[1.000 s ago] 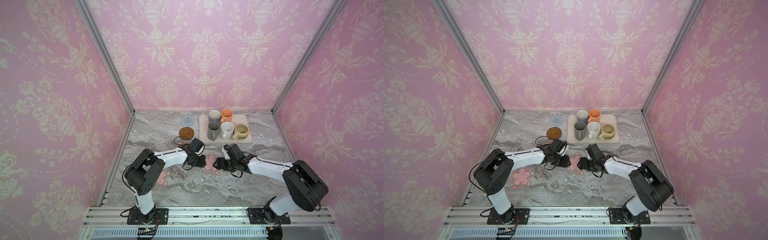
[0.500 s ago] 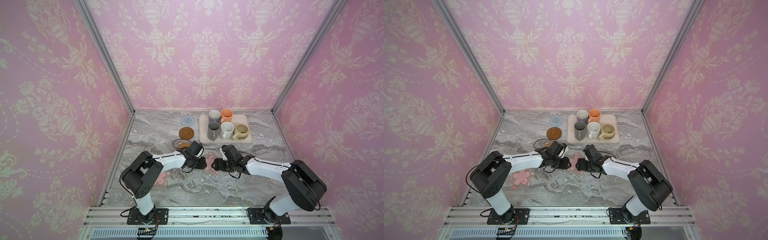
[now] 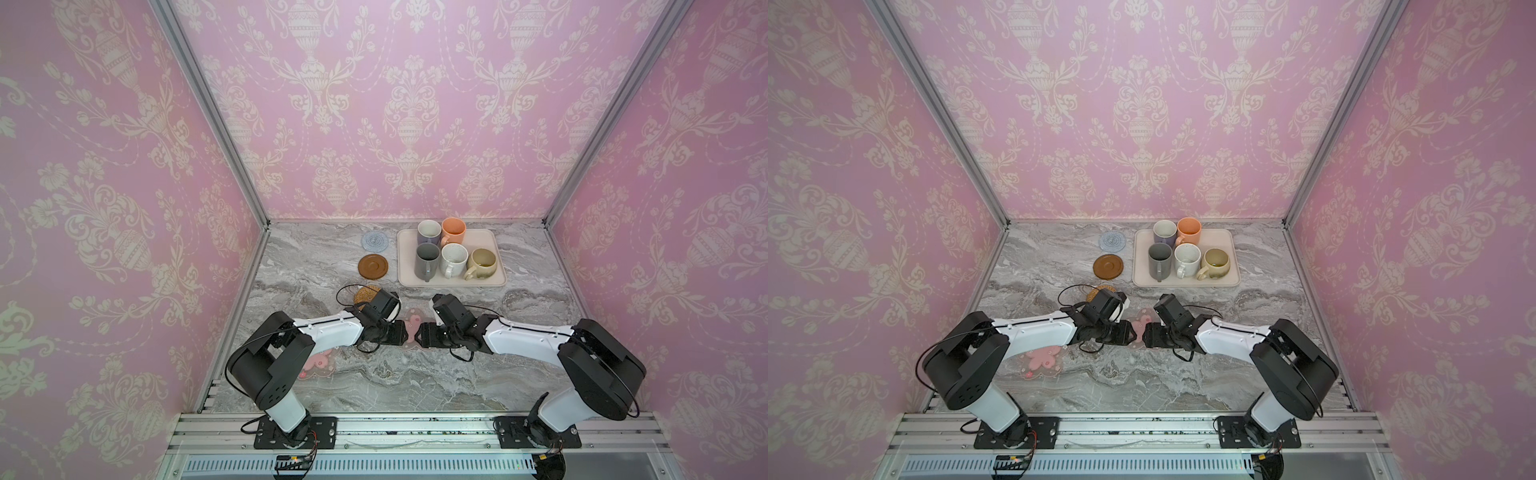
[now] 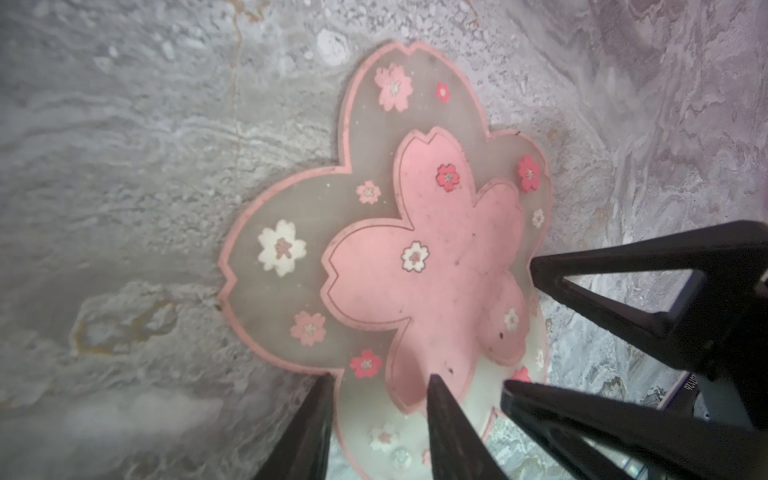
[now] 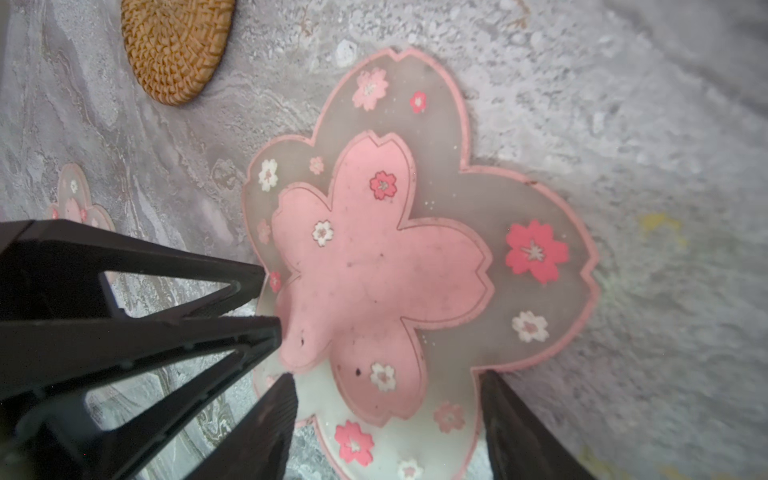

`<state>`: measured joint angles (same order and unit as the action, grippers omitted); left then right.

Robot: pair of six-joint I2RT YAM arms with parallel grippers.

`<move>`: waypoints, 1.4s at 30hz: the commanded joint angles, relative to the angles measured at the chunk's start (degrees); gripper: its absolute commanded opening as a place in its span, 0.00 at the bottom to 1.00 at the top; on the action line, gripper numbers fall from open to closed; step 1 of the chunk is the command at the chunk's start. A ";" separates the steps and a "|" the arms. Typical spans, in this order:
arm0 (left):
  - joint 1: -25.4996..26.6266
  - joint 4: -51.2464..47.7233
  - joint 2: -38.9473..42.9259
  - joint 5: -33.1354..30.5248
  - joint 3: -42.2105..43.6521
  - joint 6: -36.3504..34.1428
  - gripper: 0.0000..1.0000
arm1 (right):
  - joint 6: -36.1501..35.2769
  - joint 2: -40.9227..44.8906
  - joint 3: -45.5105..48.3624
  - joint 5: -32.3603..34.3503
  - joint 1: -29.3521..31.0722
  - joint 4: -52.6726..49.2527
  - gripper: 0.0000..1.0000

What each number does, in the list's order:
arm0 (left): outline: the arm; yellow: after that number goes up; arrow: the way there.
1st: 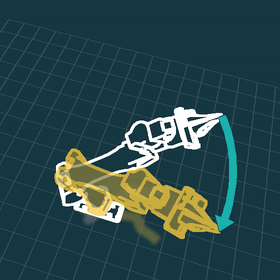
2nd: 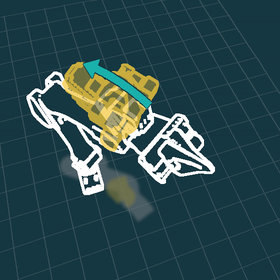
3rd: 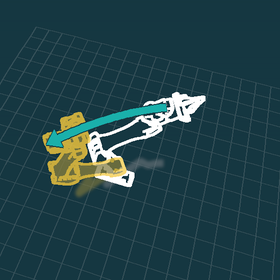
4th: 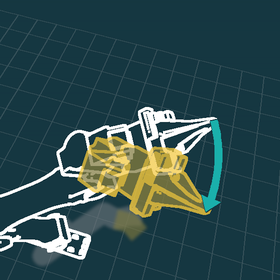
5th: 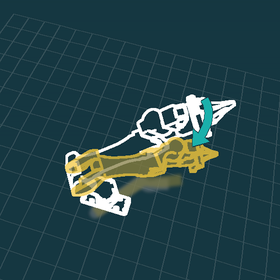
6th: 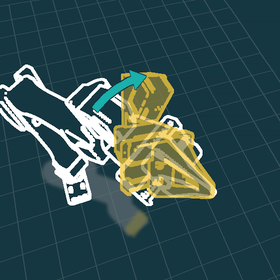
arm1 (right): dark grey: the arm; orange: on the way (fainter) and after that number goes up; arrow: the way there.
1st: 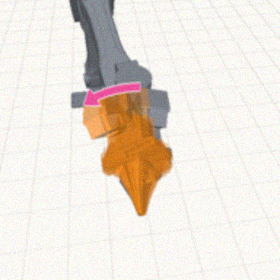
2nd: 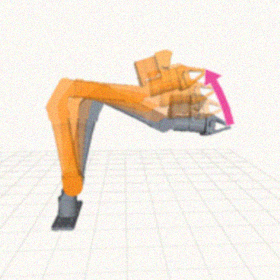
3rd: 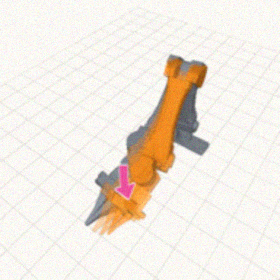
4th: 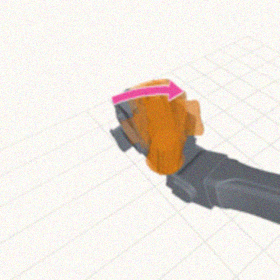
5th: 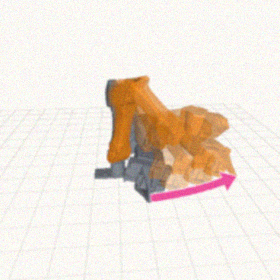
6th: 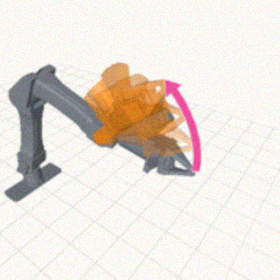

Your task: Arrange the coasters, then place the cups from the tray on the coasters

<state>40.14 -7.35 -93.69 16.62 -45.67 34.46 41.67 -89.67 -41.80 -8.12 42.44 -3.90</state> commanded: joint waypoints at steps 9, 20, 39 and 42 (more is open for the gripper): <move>-0.78 -5.52 3.60 -1.07 3.31 0.57 0.40 | 3.24 -3.37 2.66 -4.54 2.60 -9.45 0.71; -3.18 -6.14 1.65 0.58 0.83 -1.15 0.41 | 3.35 -4.13 2.13 -4.05 2.75 -9.30 0.71; -3.82 -3.14 -5.07 1.04 -4.53 0.95 0.41 | -0.22 -8.14 -1.38 -4.96 -3.49 -9.15 0.71; -4.19 -3.19 -7.26 1.13 -6.91 1.30 0.41 | -2.42 -8.60 -2.86 -5.02 -5.53 -10.42 0.71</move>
<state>35.35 -11.29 -97.51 16.38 -51.22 34.48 42.52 -93.19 -46.17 -18.20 39.35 -7.70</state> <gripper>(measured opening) 0.410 0.713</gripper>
